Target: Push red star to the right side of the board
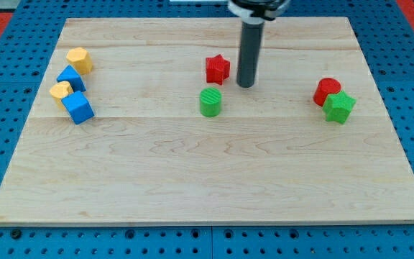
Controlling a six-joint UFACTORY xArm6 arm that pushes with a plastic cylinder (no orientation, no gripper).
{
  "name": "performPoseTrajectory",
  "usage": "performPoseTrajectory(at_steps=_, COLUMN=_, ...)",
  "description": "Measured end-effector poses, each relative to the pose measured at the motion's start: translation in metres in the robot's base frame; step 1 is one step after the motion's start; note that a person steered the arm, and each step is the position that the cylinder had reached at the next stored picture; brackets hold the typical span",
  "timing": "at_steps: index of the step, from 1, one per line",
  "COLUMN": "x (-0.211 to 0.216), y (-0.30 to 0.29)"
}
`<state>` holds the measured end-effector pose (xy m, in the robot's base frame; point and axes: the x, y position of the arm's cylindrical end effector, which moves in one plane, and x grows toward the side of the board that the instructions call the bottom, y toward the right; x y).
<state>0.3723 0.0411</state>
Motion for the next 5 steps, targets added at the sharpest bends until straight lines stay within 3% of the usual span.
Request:
performPoseTrajectory(at_steps=1, x=0.004, y=-0.058)
performPoseTrajectory(at_steps=2, x=-0.012, y=-0.081)
performPoseTrajectory(at_steps=5, x=-0.033, y=-0.021)
